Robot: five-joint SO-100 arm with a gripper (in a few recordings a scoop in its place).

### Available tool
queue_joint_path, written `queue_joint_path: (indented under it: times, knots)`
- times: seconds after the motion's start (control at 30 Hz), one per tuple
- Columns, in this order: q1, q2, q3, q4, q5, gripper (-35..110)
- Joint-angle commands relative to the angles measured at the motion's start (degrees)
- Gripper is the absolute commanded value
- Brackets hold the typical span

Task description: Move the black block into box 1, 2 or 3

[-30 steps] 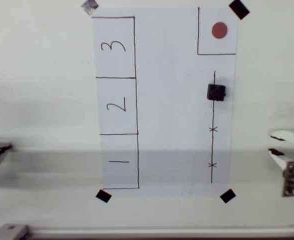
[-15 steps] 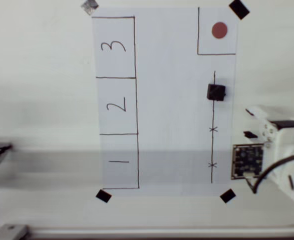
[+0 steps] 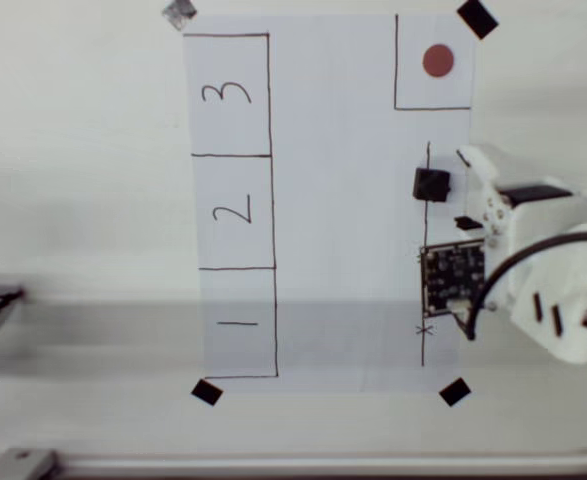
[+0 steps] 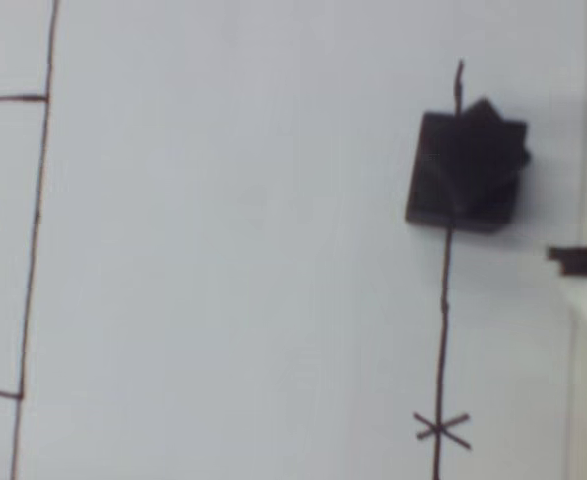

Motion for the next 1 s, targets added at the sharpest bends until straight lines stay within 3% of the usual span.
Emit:
queue_joint_path:
  times: [0.0, 0.7, 0.97]
  knots:
    - [1.32, -0.70, -5.36, 1.14, -1.23, 27]
    - [-1.58, -9.67, -10.11, -0.18, 0.26, 30]
    - [-2.20, -9.67, -5.10, -5.71, 0.00, 32]
